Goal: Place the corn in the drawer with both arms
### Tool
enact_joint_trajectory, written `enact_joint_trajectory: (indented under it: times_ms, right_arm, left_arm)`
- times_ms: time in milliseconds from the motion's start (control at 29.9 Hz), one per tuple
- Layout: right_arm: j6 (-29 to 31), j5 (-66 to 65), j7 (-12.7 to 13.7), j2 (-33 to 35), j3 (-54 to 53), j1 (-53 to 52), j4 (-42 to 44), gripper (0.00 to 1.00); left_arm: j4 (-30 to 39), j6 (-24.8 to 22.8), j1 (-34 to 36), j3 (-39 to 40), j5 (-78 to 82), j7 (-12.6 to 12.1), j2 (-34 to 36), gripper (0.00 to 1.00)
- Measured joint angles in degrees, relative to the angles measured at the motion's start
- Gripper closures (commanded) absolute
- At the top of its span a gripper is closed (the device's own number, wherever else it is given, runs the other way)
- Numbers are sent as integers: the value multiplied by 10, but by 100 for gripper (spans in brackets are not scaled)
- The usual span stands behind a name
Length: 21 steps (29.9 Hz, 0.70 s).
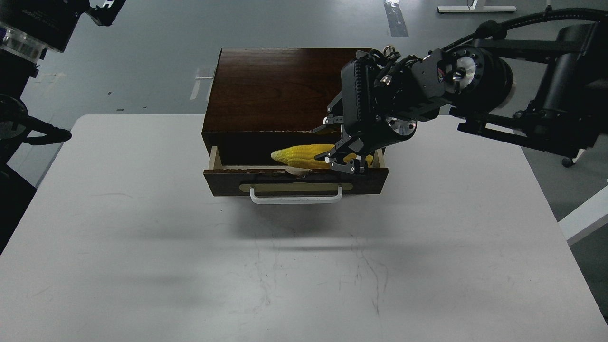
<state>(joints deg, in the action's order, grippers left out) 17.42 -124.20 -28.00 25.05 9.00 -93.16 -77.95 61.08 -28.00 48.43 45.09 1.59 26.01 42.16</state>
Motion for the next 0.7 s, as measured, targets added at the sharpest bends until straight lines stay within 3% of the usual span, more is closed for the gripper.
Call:
enact_joint_trajectory:
  times_ms: [100,201,334,468,702]
  right_arm:
    - [0,0,0,0,0,0,0,40]
    - [0,2,0,4,-1,-1,0,33]
    - [0,10,0,6,-15,-3,0,4]
    - [1,53,0,12,-61,-2,7,1]
    - [4,269,4,22,-146,-9,29,0]
  left_arm:
    - [0,0,0,0,0,0,0,2]
    - [0,0,0,0,0,0,3,2]
    - [0,0,0,0,0,0,4,2]
    - [-1,0,0,0,0,-1,6,2]
    - [-9,0,1,0,-2,-2,9,2]
